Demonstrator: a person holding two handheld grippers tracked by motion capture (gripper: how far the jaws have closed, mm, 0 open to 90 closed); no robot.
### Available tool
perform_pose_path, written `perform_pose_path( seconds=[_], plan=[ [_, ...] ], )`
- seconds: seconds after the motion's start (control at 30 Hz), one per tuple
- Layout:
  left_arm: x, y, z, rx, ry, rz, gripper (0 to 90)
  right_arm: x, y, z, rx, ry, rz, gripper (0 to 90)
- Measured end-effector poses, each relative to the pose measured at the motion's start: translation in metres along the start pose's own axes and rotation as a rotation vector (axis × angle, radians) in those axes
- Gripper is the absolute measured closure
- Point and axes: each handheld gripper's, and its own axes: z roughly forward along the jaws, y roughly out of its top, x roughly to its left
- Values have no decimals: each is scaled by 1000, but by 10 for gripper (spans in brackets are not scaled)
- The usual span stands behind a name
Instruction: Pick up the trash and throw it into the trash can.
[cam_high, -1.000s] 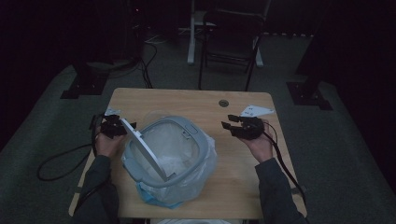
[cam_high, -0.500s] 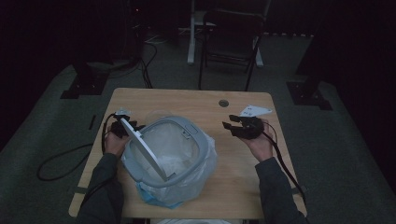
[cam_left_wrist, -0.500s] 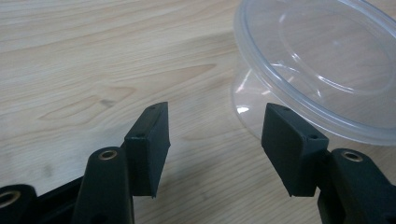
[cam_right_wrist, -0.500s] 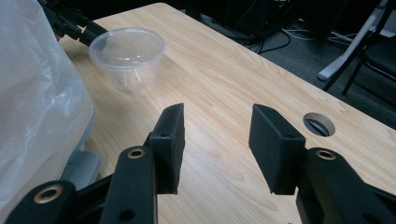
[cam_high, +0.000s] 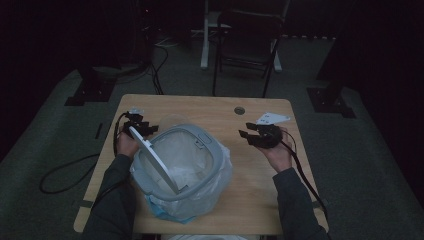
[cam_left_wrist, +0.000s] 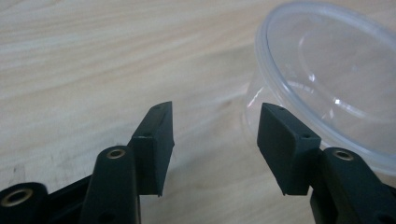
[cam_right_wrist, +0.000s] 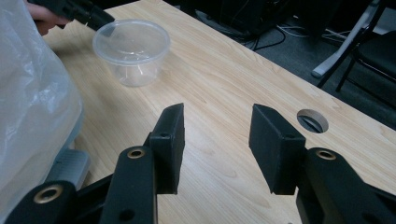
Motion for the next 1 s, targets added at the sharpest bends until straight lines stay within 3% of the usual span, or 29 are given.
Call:
perform_pose_path(
  seconds=[0.3,0.77,1.0],
  plan=[
    [-8,14,13,-4,-46,10,484,-6,-6,0,5,-4,20,546],
    [-37,31,29,21,-162,132,485,-13,-11,9,29,-10,33,546],
    [-55,33,36,24,-224,184,483,-16,-13,30,67,-13,33,547]
  ],
)
